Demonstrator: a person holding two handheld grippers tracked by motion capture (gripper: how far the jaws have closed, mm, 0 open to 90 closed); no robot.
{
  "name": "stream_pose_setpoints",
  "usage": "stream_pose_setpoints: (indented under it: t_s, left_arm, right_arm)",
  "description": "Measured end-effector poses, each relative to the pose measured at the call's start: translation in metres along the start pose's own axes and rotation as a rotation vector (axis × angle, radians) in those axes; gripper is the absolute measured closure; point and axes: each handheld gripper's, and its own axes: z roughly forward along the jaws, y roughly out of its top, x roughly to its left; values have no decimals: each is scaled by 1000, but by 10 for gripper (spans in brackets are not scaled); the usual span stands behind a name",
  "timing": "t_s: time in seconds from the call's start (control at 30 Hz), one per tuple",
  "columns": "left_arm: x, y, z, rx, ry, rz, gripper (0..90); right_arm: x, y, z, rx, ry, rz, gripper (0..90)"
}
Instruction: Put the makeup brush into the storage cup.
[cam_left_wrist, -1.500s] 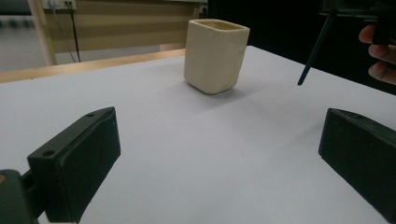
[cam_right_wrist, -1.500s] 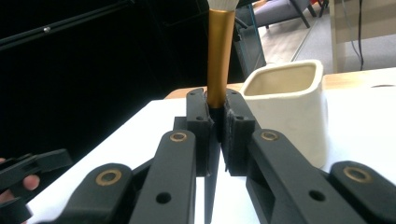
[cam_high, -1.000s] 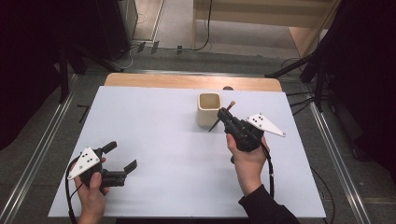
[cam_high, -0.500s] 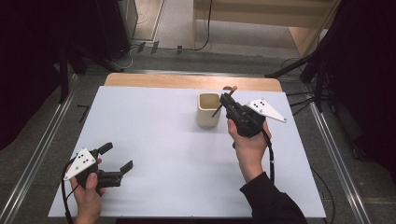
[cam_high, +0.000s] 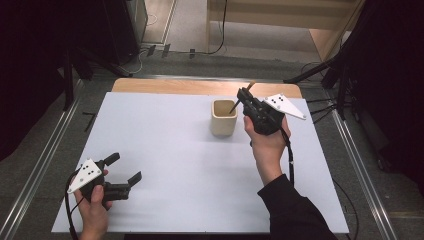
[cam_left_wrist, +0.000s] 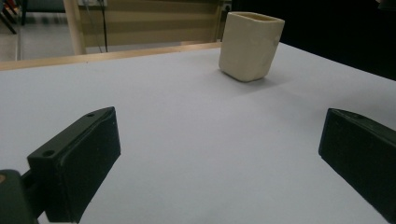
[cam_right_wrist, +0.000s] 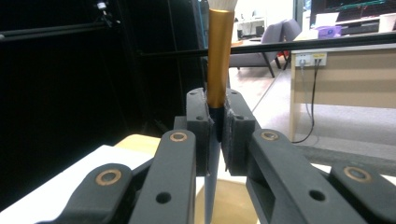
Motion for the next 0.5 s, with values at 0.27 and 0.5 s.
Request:
stream_pose_setpoints:
  t_s: [0.27, 0.5]
  left_arm:
    - [-1, -1, 2, 8, -2, 5, 0]
    - [-1, -1, 2, 7, -5, 3, 0]
  right_arm:
    - [-3, -1, 10, 7, -18, -24, 846]
    - [-8, -7, 21, 37, -42, -31, 846]
